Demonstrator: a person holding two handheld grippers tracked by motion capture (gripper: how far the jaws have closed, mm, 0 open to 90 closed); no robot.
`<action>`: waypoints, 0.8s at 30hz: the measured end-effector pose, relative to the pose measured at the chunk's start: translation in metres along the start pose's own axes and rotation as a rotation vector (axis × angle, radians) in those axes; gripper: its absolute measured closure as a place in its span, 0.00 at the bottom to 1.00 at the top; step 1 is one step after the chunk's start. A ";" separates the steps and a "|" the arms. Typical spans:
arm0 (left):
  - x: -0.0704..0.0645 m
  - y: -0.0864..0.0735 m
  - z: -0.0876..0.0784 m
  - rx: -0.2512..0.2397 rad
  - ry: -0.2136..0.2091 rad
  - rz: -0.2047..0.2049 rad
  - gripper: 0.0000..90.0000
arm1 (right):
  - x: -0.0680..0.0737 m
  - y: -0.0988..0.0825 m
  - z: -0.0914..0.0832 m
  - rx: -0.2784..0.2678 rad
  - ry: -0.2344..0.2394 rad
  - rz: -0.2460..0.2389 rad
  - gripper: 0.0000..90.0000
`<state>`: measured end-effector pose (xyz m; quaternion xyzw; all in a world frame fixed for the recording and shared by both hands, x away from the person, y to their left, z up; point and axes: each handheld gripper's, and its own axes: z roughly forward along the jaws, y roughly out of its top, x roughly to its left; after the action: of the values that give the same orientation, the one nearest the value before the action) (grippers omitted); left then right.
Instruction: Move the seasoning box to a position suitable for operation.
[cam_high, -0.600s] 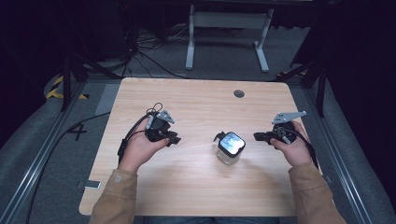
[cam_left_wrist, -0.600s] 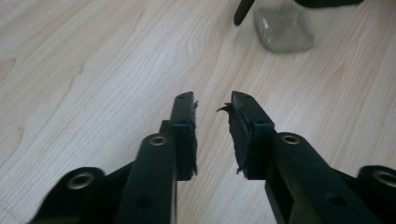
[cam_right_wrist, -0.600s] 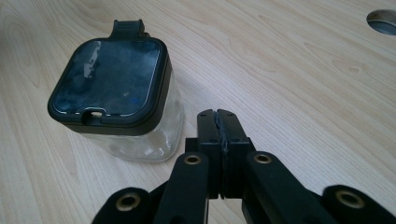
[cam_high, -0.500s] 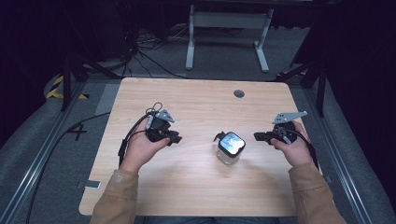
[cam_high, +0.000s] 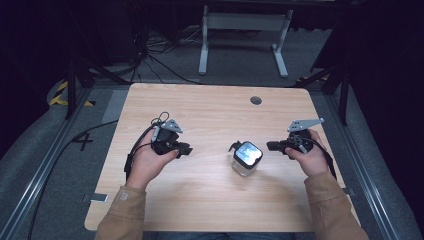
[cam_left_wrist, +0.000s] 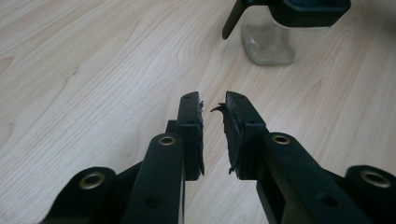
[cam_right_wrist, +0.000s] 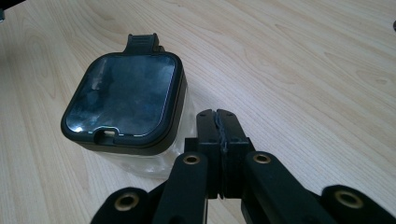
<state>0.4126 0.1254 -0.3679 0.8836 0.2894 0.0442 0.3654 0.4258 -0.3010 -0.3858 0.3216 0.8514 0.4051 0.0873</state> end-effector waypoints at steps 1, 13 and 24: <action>0.001 -0.001 -0.001 0.008 -0.002 0.007 0.86 | -0.001 0.000 0.002 0.004 0.004 -0.001 1.00; 0.002 -0.002 0.001 0.012 -0.008 -0.012 0.84 | 0.002 -0.002 0.015 0.040 0.043 -0.007 1.00; 0.002 -0.002 0.003 0.002 -0.011 -0.009 0.85 | 0.006 -0.003 0.023 0.053 0.065 -0.021 1.00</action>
<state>0.4143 0.1257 -0.3722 0.8829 0.2913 0.0375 0.3664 0.4292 -0.2842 -0.4021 0.3017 0.8674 0.3918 0.0553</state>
